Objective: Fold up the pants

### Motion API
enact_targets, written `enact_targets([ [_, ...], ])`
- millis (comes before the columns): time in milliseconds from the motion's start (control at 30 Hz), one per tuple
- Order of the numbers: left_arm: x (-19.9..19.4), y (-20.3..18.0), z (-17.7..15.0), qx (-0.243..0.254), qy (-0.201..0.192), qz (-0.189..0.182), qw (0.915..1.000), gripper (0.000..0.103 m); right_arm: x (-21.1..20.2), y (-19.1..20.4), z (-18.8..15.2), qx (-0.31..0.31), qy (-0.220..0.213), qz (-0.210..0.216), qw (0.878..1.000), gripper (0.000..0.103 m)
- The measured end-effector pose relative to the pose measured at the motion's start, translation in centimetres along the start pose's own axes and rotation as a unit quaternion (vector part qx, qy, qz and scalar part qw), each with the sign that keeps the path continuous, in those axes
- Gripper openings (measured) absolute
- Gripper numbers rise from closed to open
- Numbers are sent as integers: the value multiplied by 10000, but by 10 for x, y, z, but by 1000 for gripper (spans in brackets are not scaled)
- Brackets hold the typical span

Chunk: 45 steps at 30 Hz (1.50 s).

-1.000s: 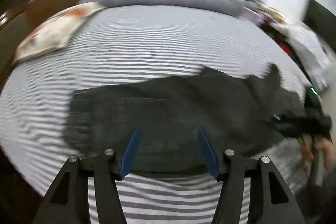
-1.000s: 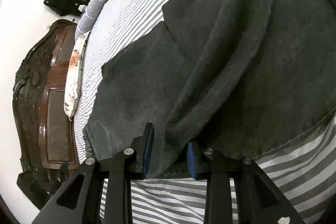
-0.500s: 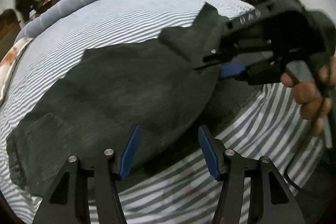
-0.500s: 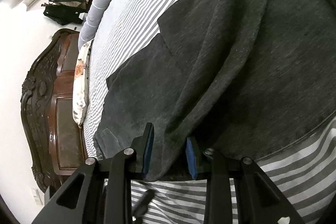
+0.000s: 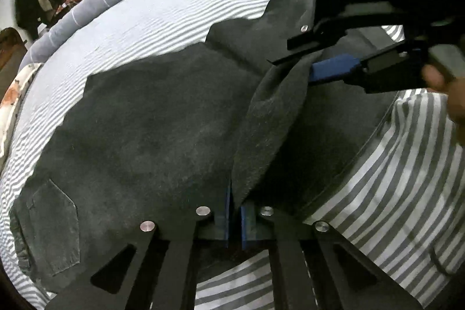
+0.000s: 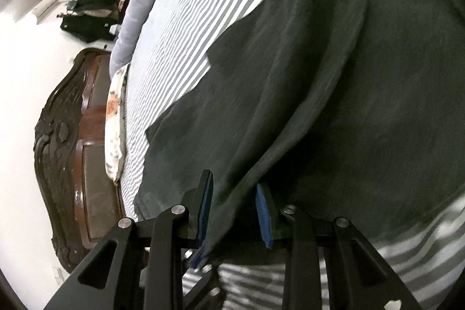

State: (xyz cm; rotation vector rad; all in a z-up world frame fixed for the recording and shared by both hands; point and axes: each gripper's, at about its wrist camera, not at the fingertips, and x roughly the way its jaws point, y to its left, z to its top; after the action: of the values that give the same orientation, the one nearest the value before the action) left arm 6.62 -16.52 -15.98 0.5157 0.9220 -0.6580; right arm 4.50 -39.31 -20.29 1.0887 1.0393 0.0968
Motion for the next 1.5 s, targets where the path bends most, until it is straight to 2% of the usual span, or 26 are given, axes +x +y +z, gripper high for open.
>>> enact_targets([
  [167, -18, 6, 6, -191, -75, -130, 9997, 4, -9, -25, 33, 347, -227, 66, 9991, 28],
  [333, -32, 18, 14, -538, -141, -277, 9981, 4, -28, -52, 80, 622, -679, 55, 9957, 28],
  [567, -33, 26, 17, -751, -79, -362, 9965, 4, -52, -81, 138, 989, -1165, 104, 9882, 28],
  [667, -31, 28, 18, -778, -39, -381, 9962, 4, -53, -90, 158, 1134, -1158, 117, 9867, 28],
  [900, -28, 30, 19, -828, 20, -354, 9959, 4, -60, -99, 180, 1299, -1353, 209, 9820, 28],
  [1067, -22, 33, 21, -866, 85, -341, 9956, 4, -72, -114, 183, 1526, -1528, 412, 9755, 28],
  [1167, -20, 33, 21, -897, 103, -339, 9953, 4, -78, -122, 181, 1530, -1600, 333, 9746, 28],
  [1233, -19, 33, 22, -868, 112, -331, 9956, 4, -78, -127, 182, 1516, -1550, 337, 9756, 20],
  [1467, -17, 33, 23, -839, 178, -283, 9959, 4, -68, -115, 198, 1127, -1494, 82, 9823, 15],
  [1500, -17, 32, 24, -824, 176, -259, 9961, 4, -68, -114, 200, 1123, -1497, 70, 9823, 9],
])
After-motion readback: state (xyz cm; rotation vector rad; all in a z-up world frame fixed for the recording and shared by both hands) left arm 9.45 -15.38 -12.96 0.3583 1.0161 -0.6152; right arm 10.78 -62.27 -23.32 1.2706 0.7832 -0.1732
